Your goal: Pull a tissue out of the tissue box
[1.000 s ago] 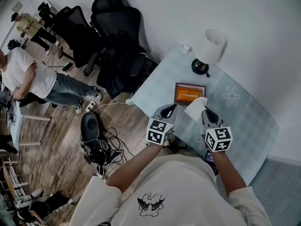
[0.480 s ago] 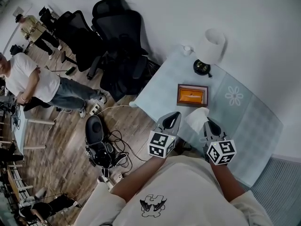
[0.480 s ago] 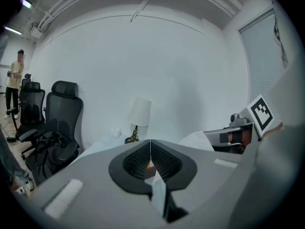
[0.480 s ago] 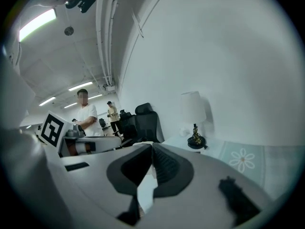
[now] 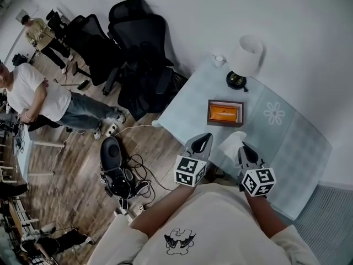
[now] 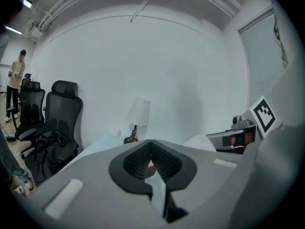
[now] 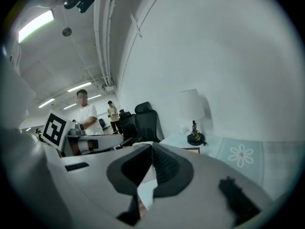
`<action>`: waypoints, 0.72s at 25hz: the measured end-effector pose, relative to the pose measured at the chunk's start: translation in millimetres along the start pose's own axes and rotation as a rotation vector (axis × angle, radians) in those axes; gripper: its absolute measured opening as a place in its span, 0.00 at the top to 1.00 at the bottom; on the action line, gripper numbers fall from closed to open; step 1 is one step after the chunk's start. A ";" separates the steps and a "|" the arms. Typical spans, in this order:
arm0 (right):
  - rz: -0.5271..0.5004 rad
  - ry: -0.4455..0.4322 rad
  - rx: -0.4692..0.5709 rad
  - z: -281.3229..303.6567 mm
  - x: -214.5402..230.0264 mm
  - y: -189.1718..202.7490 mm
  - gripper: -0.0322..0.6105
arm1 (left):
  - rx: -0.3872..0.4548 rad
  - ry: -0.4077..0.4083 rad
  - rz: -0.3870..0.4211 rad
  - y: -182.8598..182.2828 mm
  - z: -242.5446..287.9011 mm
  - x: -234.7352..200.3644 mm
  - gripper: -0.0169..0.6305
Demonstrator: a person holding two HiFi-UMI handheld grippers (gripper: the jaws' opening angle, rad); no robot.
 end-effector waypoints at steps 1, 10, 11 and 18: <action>-0.005 -0.001 0.000 -0.5 -1.0 0.1 0.93 | 0.001 0.002 0.001 0.1 -0.2 1.1 0.96; 0.007 0.002 0.004 -2.5 -3.2 -0.5 0.93 | -0.002 0.006 -0.012 3.2 -0.9 7.3 0.96; 0.006 0.002 0.002 -2.7 -3.0 -0.2 0.93 | 0.000 0.005 -0.013 3.4 -1.1 7.5 0.96; 0.002 -0.002 -0.002 -4.3 -4.5 0.8 0.93 | 0.003 0.002 -0.015 3.6 -2.7 8.3 0.96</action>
Point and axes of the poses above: the fingertips, and each gripper's own axes: z forward along the fingers, x to its right, y out of its underside, the point moved 6 cm from there along -z, backward along the fingers, and after that the axes turned 9 degrees about -z, right-handed, at the moved point
